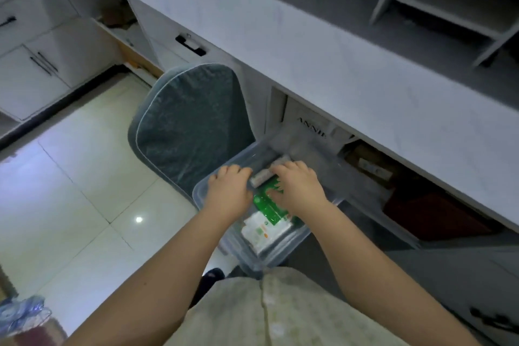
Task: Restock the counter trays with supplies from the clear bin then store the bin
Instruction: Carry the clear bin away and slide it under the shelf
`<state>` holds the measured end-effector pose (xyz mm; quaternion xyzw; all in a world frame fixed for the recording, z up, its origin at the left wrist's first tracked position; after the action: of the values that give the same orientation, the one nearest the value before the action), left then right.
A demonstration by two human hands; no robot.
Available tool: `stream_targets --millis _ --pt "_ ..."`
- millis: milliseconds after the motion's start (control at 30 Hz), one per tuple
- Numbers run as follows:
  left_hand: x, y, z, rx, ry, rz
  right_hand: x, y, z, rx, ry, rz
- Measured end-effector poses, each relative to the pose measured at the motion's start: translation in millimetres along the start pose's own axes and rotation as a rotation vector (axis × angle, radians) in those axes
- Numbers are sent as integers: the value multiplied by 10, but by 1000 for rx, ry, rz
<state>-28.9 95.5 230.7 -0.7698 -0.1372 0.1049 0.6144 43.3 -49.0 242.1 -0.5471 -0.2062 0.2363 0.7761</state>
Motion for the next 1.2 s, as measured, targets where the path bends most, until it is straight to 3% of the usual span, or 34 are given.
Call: stream_targets --millis 233,467,767,900,1033,1100,1200 --pt "848 42 72 -54 332 27 149 148 -24 -1 407 -135" --pt "1005 87 311 -53 706 125 -164 357 482 21 788 -298" --pt "727 531 824 -50 777 316 -678 1114 934 86 1000 -289" --pt "719 892 1123 -18 701 372 -875 1578 782 45 1139 -160" --pt "799 1342 1434 -18 472 348 -1154 2075 494 -62 1364 -100" --pt "876 1538 1581 -138 254 331 -1292 2284 376 197 1555 -262" --pt "1026 1762 1775 -531 -242 473 -1456 2508 369 860 1844 -638"
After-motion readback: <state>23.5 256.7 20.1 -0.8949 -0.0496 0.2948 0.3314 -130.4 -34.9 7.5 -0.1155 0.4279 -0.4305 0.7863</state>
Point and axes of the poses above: each hand's wrist, its own x-axis towards the middle knuckle, its own y-axis out of the palm, z = x × y, the point moved 2 cm from there along x, towards the middle knuckle, and after that the axes turned 15 degrees about -z, right-handed, at the moved point
